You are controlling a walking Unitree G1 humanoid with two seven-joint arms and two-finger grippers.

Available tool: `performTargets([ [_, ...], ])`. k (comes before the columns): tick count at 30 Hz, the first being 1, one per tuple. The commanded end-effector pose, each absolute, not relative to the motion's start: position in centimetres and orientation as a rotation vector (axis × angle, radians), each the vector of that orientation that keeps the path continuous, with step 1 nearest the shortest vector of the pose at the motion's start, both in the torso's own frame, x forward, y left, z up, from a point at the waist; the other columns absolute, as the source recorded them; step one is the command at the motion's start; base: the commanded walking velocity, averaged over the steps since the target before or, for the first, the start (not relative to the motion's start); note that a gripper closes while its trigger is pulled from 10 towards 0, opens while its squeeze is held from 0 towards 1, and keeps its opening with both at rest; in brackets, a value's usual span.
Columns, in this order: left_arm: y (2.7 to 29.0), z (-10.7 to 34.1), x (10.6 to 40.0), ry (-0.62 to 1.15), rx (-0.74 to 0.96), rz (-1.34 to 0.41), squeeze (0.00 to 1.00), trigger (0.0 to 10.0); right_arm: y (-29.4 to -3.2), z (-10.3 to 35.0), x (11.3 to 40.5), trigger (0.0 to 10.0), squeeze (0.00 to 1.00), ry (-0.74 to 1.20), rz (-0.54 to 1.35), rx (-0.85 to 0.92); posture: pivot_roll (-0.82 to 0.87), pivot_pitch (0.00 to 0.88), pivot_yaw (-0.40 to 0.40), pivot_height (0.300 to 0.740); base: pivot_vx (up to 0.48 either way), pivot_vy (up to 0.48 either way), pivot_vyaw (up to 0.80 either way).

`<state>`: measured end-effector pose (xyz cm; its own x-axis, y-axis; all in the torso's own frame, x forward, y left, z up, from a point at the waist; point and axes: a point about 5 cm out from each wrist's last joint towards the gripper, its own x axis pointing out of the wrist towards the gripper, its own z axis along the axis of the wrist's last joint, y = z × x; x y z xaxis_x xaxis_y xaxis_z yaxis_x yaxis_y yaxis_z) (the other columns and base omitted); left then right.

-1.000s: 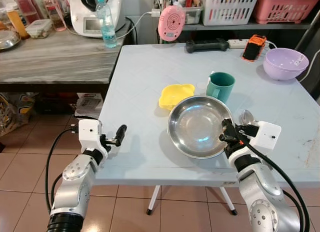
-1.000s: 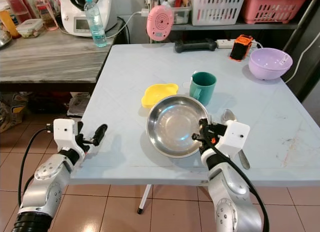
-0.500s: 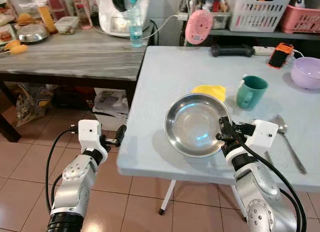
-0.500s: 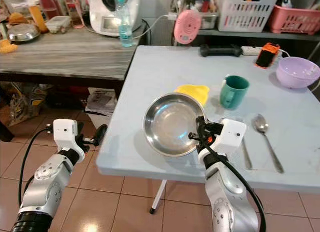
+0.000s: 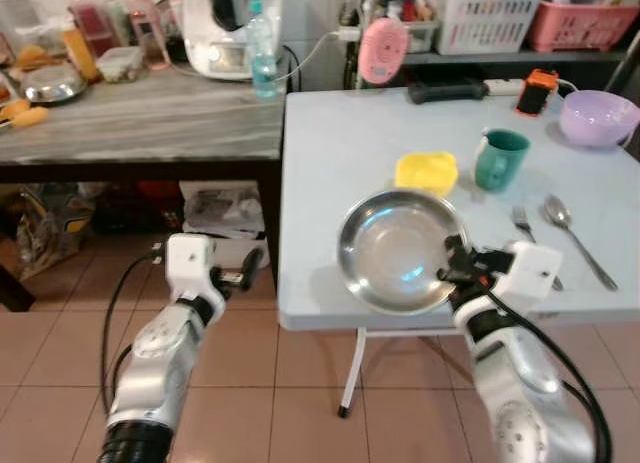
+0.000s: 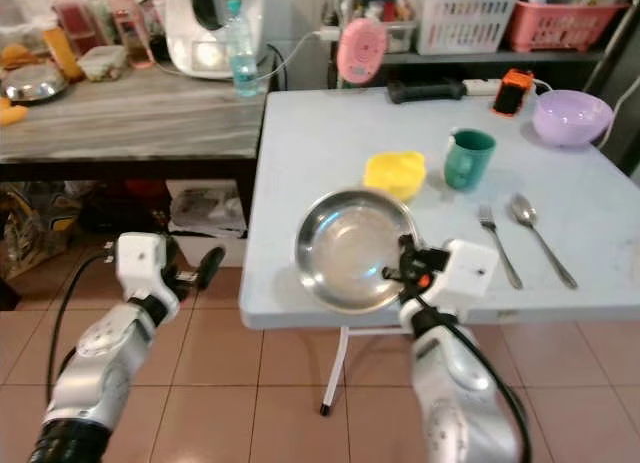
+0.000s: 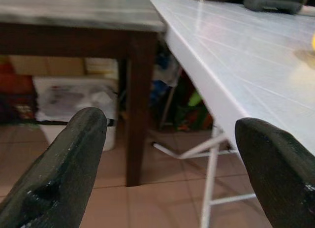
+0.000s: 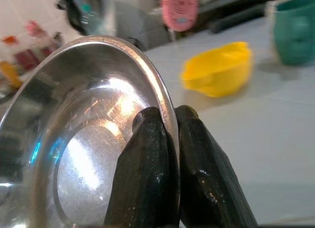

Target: Setting the table

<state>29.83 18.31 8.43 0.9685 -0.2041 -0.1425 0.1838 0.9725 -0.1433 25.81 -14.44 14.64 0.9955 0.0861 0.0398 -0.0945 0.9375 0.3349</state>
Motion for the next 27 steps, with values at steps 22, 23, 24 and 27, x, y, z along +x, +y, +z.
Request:
performTargets([
  [22, 17.02, 8.68, 30.22, 0.142, -0.141, -0.222, 0.00, 10.0, -15.00, 15.22, 26.19, 10.0, 0.00, -0.065, 0.064, 0.321, -0.09, 0.019, 0.060, 0.740, 0.000, 0.478, 0.00],
  [23, 17.00, 8.67, 30.22, 0.142, -0.141, -0.223, 0.00, 10.0, -14.99, 15.23, 26.20, 10.0, 0.00, -0.066, 0.063, 0.321, -0.09, 0.019, 0.061, 0.740, 0.000, 0.480, 0.00],
  [24, 16.98, 8.67, 30.23, 0.142, -0.140, -0.223, 0.00, 10.0, -14.99, 15.24, 26.22, 10.0, 0.00, -0.067, 0.063, 0.320, -0.09, 0.018, 0.061, 0.740, 0.000, 0.480, 0.00],
  [27, 16.93, 8.66, 30.26, 0.140, -0.141, -0.223, 0.00, 10.0, -15.01, 15.27, 26.26, 10.0, 0.00, -0.071, 0.060, 0.318, -0.09, 0.018, 0.062, 0.740, 0.000, 0.480, 0.00],
])
